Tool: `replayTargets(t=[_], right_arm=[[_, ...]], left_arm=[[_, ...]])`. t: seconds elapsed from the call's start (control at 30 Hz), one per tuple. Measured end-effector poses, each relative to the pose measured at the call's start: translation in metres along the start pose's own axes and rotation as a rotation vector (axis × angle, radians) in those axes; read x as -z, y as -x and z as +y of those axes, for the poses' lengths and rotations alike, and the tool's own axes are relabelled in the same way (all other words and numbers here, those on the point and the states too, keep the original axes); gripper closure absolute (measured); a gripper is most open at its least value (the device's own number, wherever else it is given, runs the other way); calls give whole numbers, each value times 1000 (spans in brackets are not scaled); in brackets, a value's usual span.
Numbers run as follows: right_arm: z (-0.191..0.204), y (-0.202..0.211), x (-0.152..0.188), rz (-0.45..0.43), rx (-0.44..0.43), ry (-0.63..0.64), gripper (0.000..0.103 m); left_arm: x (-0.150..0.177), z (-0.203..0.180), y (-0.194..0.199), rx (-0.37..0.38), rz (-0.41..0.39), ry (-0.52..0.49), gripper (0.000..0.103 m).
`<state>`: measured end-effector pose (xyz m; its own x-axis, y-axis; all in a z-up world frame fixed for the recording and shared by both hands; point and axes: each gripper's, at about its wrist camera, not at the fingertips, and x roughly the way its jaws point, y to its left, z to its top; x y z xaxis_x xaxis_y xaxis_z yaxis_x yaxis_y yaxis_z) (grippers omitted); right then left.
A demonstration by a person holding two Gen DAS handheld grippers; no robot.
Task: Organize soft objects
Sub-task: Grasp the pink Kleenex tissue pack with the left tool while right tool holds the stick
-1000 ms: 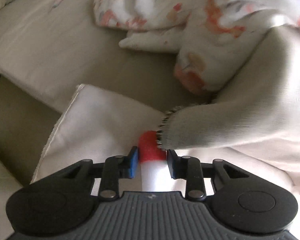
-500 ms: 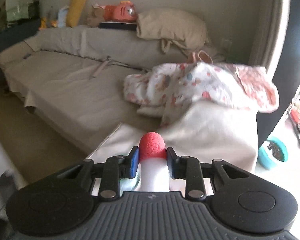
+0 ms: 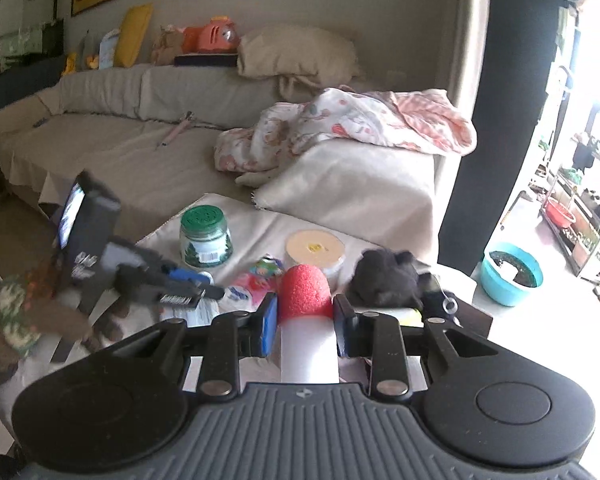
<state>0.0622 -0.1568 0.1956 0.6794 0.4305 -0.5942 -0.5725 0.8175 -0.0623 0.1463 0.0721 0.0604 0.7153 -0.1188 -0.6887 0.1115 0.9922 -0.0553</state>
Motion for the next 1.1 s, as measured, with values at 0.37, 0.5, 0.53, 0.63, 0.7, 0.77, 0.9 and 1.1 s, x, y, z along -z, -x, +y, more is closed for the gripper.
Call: replayTargets(t=[0.37, 0.5, 0.53, 0.63, 0.7, 0.77, 0.9, 1.1], right_arm=[[-51, 12, 56, -75, 15, -96, 74], [-62, 9, 65, -85, 3, -130, 74], [-64, 7, 67, -86, -2, -138, 74], [-66, 2, 72, -86, -21, -162, 74], [-67, -3, 75, -84, -36, -175, 74], [-67, -6, 76, -78, -48, -182, 74], [-64, -11, 79, -61, -53, -175, 74], [-63, -14, 81, -46, -51, -183, 74]], left_arm=[[-3, -33, -43, -95, 53, -116, 73], [-2, -42, -44, -43, 90, -161, 46], [-2, -45, -43, -39, 93, -178, 45], [-2, -41, -43, -69, 72, -172, 46], [-5, -35, -49, -136, 64, -157, 46], [-9, -30, -57, -163, 74, -145, 44], [-17, -32, -68, -196, 82, -163, 44], [-27, -27, -78, -211, 100, -104, 44]])
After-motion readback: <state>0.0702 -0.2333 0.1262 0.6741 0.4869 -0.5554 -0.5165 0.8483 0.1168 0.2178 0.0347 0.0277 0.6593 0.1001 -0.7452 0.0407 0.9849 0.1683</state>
